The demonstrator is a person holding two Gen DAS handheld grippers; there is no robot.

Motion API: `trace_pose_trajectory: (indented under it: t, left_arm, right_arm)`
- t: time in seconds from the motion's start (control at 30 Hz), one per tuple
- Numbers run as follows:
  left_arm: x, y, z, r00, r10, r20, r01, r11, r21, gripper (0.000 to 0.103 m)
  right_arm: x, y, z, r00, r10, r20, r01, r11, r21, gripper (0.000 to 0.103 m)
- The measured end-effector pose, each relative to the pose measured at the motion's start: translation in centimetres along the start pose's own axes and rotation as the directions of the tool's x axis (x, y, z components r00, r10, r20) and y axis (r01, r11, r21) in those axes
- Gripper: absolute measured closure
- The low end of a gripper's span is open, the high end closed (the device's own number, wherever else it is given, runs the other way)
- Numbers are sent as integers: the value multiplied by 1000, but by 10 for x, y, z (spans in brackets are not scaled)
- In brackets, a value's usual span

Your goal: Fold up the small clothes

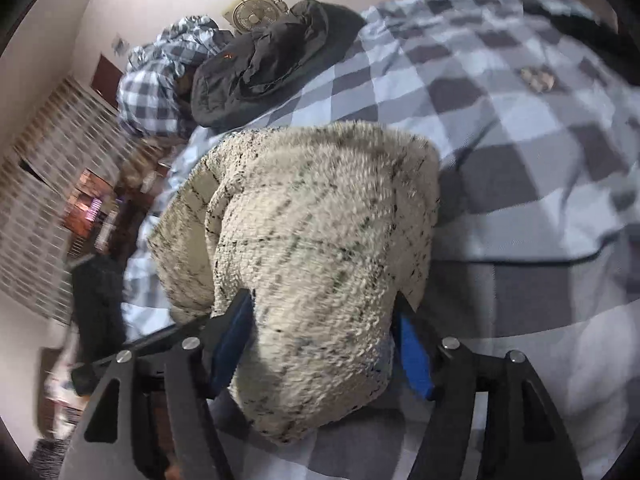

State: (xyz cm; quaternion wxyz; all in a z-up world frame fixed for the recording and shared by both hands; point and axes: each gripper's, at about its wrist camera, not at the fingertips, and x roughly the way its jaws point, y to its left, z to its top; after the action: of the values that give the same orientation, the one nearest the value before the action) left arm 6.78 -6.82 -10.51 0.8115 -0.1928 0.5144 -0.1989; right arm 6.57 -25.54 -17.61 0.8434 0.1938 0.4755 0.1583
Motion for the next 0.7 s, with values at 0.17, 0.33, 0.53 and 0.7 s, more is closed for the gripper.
trace_pose_trajectory:
  t: [0.17,0.33,0.53,0.7]
  left_arm:
    - [-59,-20,-18,961,236,145,-257,954,153,29]
    - [-124,-40,-37,863,364,351,-460,853,248,1]
    - [-180,-51,-51,833,332,442,-467,851,240,0]
    - [-179,-58,-69,821,356,446,-501,824,264,0]
  right_arm:
    - [-48,15,-9,989,-122,82,126,991,-40,32]
    - [-102,40,-29,961,-185,207,219,963,-156,23]
    - [-135,56,-56,944,-237,232,297,914,-278,22]
    - [-153,54,-67,938,-245,247,312,906,-287,5]
